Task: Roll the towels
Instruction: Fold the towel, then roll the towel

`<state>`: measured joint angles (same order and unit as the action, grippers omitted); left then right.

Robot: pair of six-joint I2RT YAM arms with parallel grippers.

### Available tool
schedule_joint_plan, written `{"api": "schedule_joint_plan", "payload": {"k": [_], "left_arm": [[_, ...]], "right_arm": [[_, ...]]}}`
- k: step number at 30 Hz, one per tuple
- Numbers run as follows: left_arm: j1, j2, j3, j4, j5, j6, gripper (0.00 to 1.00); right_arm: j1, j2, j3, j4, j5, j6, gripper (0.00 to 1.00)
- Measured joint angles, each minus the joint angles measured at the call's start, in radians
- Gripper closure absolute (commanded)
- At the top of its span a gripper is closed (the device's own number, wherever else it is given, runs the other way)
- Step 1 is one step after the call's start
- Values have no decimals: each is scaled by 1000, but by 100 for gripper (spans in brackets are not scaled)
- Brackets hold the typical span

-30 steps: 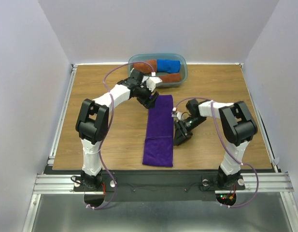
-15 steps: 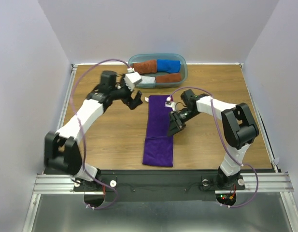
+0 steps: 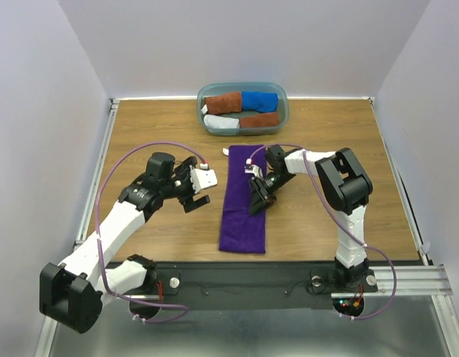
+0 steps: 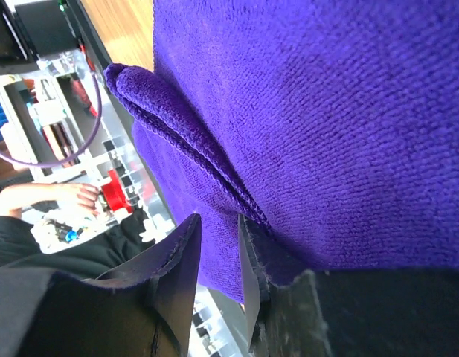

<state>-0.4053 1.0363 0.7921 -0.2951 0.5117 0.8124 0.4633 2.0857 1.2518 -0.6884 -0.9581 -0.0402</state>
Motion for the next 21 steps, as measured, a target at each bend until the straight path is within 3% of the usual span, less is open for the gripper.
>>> {"api": "schedule_joint_plan", "payload": {"k": [8,13,15,16,17,21], "left_arm": [[-14,-50,-42,11,-8,53,1],[-80,-68,-101,14,-10,170,2],[-152,-102,-160,-2,-11,226,14],[-193,-116,-182,-8,-11,250,26],[-241,-129,-207,-18,-14,274,32],[-442,-125,-262,1,-60,305,40]], "right_arm": [[-31,70,148,6,19,3,67],[-69,82,199,11,53,-16,67],[-72,78,198,9,54,-21,66],[-72,68,190,8,58,-26,64],[-72,60,182,8,58,-29,64],[-71,-32,130,5,79,-35,62]]}}
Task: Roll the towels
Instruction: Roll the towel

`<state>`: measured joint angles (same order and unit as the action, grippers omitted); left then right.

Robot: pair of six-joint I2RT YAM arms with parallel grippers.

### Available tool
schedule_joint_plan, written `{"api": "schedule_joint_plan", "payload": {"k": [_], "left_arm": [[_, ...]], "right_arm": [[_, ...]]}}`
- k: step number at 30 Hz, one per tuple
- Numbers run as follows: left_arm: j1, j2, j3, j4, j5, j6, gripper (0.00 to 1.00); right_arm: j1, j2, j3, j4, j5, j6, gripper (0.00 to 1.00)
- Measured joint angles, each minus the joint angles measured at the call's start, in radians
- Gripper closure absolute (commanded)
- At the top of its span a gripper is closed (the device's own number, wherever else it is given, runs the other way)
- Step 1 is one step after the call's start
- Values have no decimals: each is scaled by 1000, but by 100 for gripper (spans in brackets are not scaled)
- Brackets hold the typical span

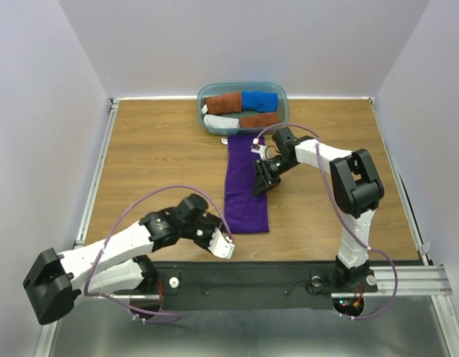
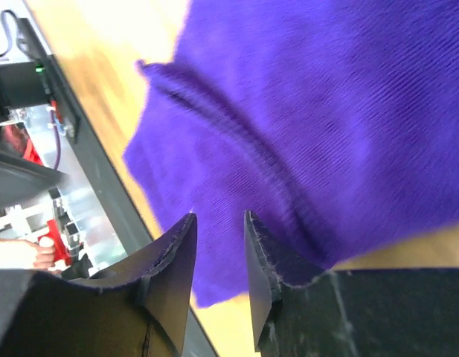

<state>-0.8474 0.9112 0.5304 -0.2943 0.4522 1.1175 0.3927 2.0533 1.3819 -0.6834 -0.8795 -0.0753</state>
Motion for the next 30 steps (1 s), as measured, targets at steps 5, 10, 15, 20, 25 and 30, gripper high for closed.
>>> {"api": "schedule_joint_plan", "payload": {"k": [5,10,15,20,25,30], "left_arm": [[-139,100,-10,78,-47,-19,42],[-222,237,-9,199,-111,-75,42],[-246,377,-3,296,-189,-118,42],[-251,422,-3,380,-256,-133,44],[-260,444,-3,427,-297,-133,52],[-260,459,-8,443,-310,-135,72]], "right_arm": [[3,-119,-26,-5,0,11,62],[34,-135,-52,4,-34,25,66],[88,-80,-123,2,-60,19,67],[115,13,-137,1,-91,2,69],[110,39,-138,2,-125,-6,70],[110,39,-139,3,-126,-6,70]]}}
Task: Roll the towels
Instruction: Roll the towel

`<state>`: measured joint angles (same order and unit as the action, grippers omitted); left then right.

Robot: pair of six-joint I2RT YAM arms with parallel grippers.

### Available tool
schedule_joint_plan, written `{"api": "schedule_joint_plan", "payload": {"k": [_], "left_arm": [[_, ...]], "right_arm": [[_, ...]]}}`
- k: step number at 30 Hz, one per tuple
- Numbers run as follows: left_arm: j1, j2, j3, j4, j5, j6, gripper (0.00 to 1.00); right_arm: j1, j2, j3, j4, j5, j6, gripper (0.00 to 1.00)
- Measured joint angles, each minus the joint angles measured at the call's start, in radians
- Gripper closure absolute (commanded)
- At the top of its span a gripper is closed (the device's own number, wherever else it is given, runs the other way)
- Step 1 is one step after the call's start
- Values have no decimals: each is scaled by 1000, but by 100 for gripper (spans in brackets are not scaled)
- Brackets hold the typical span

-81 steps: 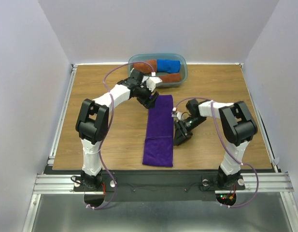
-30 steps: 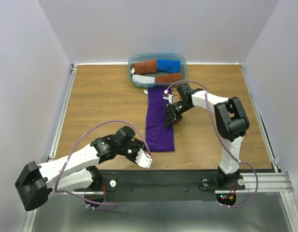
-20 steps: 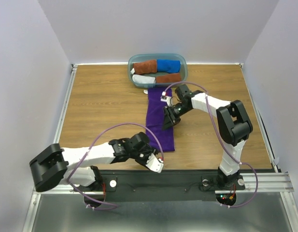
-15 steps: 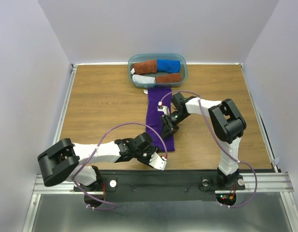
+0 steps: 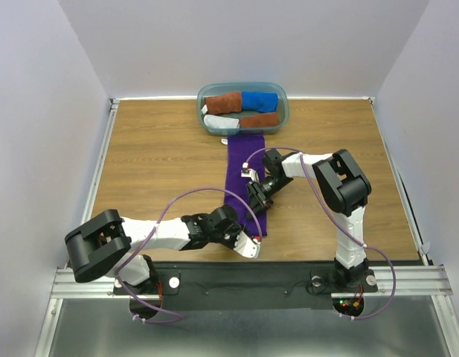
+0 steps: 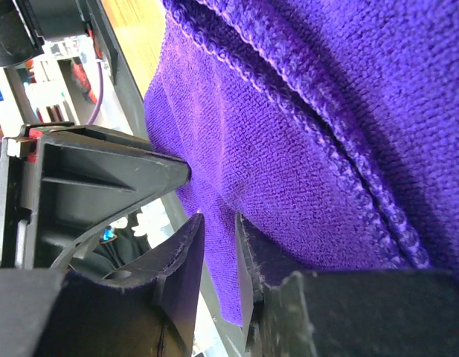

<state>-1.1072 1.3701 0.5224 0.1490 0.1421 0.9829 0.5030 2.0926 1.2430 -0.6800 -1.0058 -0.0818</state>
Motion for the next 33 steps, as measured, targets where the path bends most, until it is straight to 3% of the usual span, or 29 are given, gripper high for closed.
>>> {"api": "schedule_joint_plan", "payload": {"k": [5,8,16,23,33], "left_arm": [[0,-13,10,-51,32,3,97],[0,-33,42,-122,80,-5,100],[-1,-14,187,-306,200,-62,100],[33,45,275,-457,303,-72,100],[177,191,493,-607,457,-80,100]], "right_arm": [[0,-5,-18,6,-5,0,69],[5,-31,-58,9,-4,-7,69],[29,-93,-111,-6,-4,-25,62],[-29,-199,-57,-16,60,-28,41],[-235,-277,39,-31,95,-62,40]]}}
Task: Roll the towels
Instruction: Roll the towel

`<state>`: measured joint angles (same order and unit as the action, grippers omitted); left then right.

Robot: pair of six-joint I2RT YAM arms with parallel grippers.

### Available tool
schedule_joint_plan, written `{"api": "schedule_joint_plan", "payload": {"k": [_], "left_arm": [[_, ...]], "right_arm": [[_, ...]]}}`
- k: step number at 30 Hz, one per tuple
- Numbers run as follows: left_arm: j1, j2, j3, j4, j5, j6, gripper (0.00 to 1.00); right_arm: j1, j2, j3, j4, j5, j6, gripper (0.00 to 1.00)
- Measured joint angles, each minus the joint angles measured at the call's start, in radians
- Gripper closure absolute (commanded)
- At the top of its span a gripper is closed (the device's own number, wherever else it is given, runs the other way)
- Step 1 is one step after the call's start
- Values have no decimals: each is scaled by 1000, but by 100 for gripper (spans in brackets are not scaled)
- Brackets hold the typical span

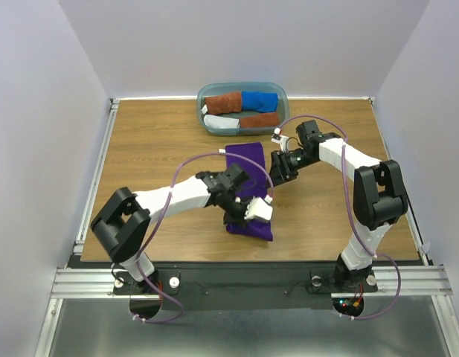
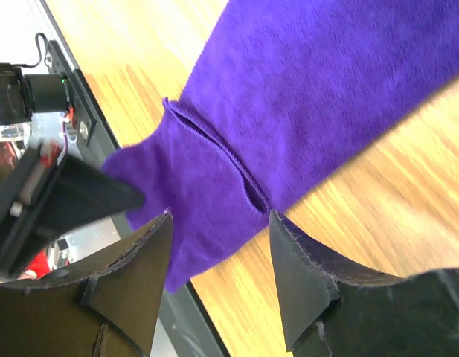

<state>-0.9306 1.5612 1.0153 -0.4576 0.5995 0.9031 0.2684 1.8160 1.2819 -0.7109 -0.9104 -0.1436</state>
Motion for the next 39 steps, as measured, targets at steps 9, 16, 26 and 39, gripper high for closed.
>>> {"api": "schedule_joint_plan", "payload": {"k": [9,16,26,39], "left_arm": [[176,188,208,-119,111,-11,100],[241,303,262,-145,167,-16,100],[304,378,305,-165,215,-28,99],[318,401,321,-166,236,-50,99]], "right_arm": [[-13,-50,-9,-62,14,-48,38],[-14,-150,-28,-78,6,-67,50],[-2,-106,-106,-81,-152,-18,57],[103,44,-106,-35,-233,92,66]]}}
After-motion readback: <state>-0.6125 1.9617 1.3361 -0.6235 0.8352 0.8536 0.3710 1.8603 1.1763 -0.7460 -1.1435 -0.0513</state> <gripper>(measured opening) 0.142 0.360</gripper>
